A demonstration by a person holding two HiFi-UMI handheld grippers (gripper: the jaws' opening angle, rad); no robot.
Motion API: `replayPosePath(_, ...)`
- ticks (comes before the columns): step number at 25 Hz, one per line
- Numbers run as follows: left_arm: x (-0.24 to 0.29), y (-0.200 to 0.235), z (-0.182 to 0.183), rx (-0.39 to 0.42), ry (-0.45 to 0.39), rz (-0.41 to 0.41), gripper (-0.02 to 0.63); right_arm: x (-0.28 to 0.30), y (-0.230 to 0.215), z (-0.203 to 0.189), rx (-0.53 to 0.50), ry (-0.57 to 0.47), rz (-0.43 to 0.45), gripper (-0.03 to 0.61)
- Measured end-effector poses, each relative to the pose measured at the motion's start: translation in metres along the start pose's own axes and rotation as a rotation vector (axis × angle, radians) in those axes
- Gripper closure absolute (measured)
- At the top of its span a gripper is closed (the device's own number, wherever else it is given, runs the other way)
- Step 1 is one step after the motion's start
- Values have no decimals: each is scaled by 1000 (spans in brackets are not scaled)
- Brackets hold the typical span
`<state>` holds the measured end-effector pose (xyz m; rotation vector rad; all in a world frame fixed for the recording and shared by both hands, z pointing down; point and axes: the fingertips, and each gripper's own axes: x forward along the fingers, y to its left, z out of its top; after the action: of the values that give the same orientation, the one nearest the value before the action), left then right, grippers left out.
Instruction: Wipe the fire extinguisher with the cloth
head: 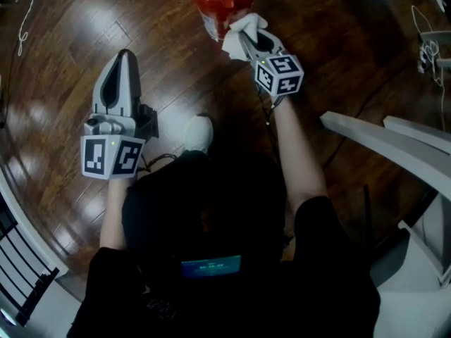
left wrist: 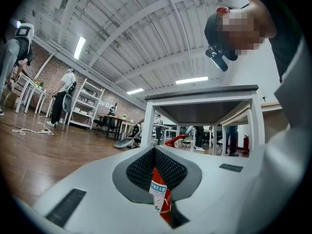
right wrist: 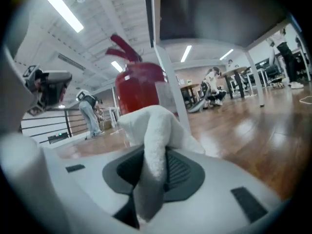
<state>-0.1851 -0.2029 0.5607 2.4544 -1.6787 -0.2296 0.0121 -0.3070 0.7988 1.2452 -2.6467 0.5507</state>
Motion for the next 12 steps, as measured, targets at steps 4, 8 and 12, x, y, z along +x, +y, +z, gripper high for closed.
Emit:
replayPosePath(4,4,-11,-2,20,15,-33,614,6,-11,-30,-21,102,-24,465)
replayPosePath(8,5,-8,-5,8,20,-23,614,-17,-5,20,-2,-36,-20,465)
replayPosePath(12,8,-9,-6,5,22,-26,614,-55,18,102,24,-260,8,465)
